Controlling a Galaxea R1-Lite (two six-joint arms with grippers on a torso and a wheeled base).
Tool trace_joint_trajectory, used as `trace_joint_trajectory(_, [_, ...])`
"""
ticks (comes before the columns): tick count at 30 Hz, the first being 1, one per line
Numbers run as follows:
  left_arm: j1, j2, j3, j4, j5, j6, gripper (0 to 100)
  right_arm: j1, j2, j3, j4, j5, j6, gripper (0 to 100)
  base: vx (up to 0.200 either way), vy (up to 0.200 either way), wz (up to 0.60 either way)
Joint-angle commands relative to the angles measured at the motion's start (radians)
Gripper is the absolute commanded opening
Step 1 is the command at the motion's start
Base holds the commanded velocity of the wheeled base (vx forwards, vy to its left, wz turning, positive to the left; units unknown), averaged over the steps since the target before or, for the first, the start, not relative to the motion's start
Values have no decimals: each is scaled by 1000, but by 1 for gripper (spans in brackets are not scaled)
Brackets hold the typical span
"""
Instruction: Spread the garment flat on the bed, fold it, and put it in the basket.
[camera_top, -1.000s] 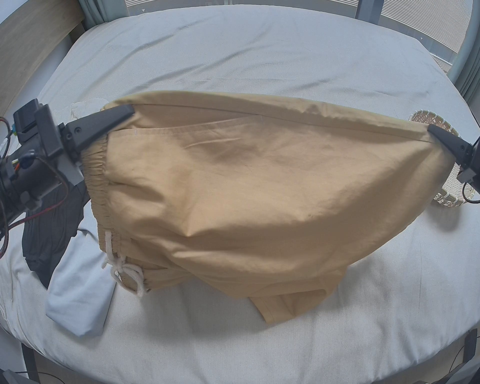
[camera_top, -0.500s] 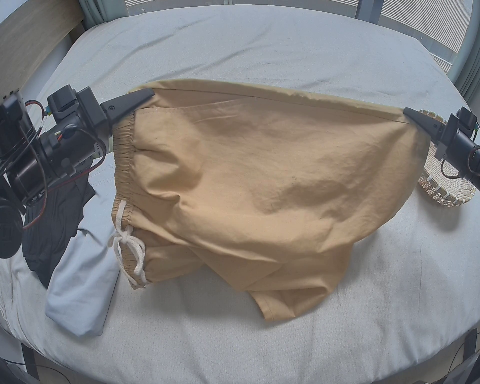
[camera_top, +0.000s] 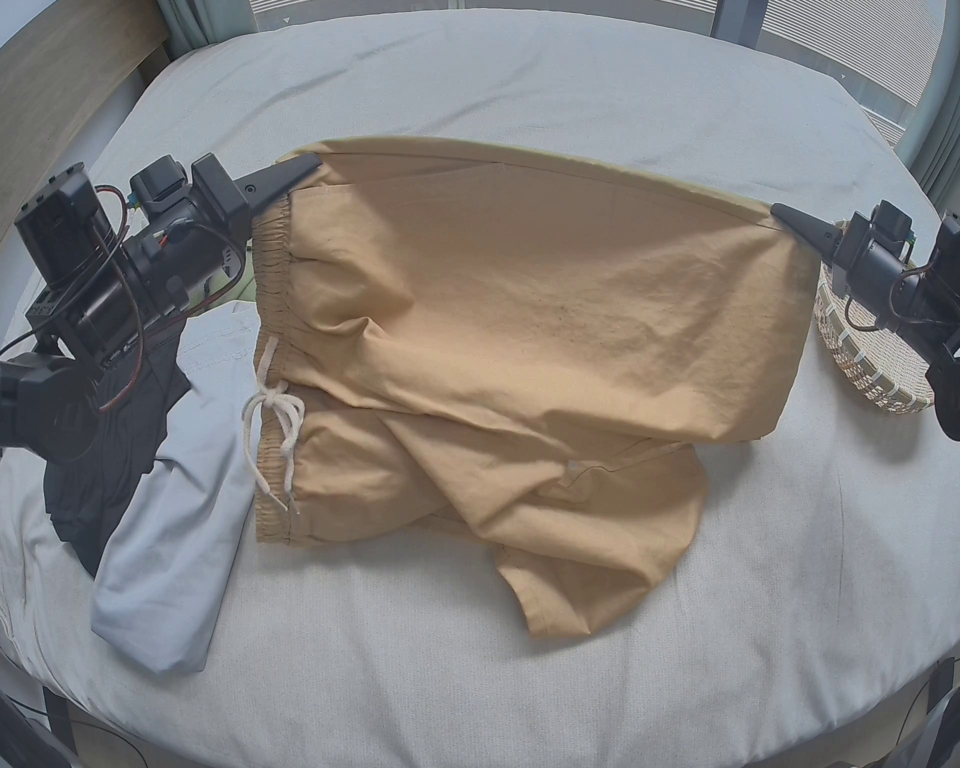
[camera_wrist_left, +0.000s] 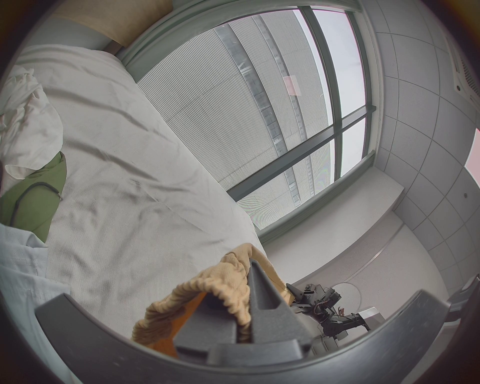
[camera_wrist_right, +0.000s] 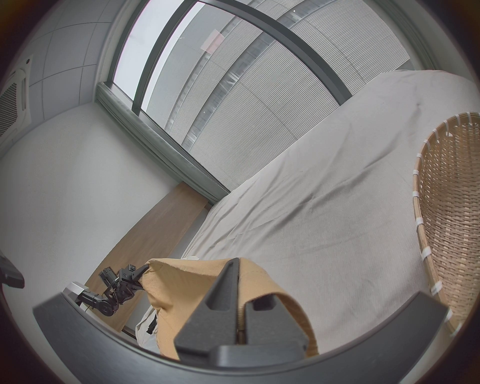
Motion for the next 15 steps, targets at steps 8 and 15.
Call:
trace_joint_trajectory(8, [10, 96, -70, -5, 3, -1, 100, 0, 114, -56, -69, -3, 4, 100, 0, 0, 0])
trace_joint_trajectory(15, [48, 130, -101, 27, 16, -33, 100, -12, 118, -39, -120, -61, -1, 100, 0, 0, 0])
